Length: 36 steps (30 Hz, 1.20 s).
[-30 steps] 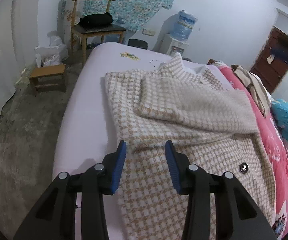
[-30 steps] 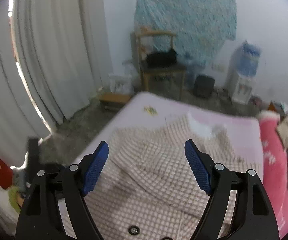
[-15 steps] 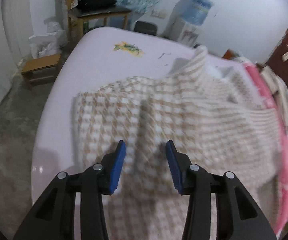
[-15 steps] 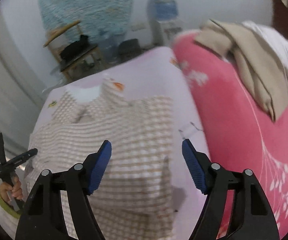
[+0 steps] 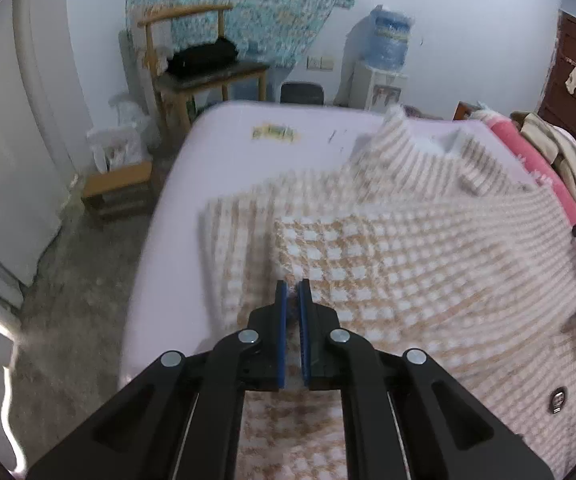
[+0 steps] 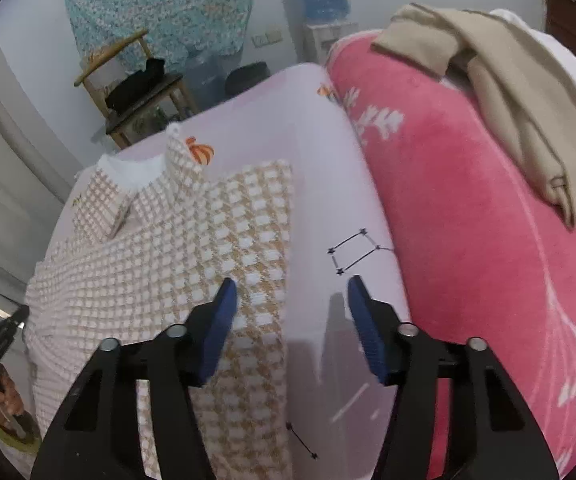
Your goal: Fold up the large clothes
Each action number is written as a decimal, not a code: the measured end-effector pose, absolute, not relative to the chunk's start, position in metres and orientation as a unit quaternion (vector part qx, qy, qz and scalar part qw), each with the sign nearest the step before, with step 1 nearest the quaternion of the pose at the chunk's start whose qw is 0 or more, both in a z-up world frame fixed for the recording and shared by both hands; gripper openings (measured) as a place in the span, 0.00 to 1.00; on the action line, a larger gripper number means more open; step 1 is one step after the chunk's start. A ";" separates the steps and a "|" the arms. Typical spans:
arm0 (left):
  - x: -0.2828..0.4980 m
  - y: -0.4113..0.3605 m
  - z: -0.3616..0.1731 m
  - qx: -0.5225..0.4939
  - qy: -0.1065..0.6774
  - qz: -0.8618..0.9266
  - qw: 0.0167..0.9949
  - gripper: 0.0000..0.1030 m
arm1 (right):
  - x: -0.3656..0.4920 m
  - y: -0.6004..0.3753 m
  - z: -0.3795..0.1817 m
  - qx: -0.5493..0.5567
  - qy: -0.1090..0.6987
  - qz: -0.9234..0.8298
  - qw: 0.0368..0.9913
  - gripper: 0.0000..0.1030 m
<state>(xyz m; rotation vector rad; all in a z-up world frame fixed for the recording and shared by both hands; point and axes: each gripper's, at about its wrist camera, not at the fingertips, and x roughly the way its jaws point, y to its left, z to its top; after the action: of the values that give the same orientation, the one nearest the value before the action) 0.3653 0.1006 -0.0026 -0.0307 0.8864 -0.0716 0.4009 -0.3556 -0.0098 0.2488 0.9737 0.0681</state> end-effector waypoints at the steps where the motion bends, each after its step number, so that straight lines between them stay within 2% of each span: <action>1: 0.367 0.102 -0.005 -0.022 0.427 -0.035 0.903 0.05 | 0.404 -0.354 -0.013 0.121 0.469 0.036 0.874 0.41; 5: 0.368 0.100 0.004 -0.028 0.403 -0.028 0.914 0.05 | 0.411 -0.347 -0.012 0.125 0.462 0.053 0.876 0.21; 10: 0.370 0.098 -0.009 -0.013 0.419 -0.004 0.908 0.05 | 0.423 -0.334 -0.021 0.086 0.456 0.049 0.884 0.18; 16: 0.366 0.094 -0.013 -0.001 0.413 -0.003 0.911 0.08 | 0.429 -0.324 -0.021 0.044 0.457 0.033 0.888 0.18; 18: 0.362 0.100 -0.005 -0.013 0.410 -0.014 0.912 0.09 | 0.424 -0.326 -0.010 0.041 0.450 0.034 0.891 0.21; 20: 0.354 0.106 0.009 -0.019 0.394 -0.017 0.919 0.10 | 0.416 -0.328 0.003 0.049 0.432 0.041 0.900 0.30; 24: 0.348 0.104 0.035 -0.021 0.357 -0.047 0.933 0.10 | 0.413 -0.318 0.014 0.034 0.418 0.067 0.905 0.32; 26: 0.359 0.092 0.034 -0.015 0.371 -0.059 0.927 0.10 | 0.425 -0.308 0.003 0.035 0.438 0.072 0.895 0.32; 30: 0.396 0.068 -0.012 0.018 0.461 -0.036 0.887 0.11 | 0.450 -0.296 -0.030 0.018 0.466 0.046 0.883 0.31; 36: 0.380 0.072 0.004 0.010 0.430 -0.050 0.901 0.12 | 0.419 -0.274 0.000 -0.003 0.452 0.080 0.889 0.33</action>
<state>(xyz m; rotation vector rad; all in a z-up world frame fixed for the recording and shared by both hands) 0.3802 0.0723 0.0044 0.0201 0.8892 -0.1037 0.4195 -0.2742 0.0001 -0.0057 0.9388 0.1655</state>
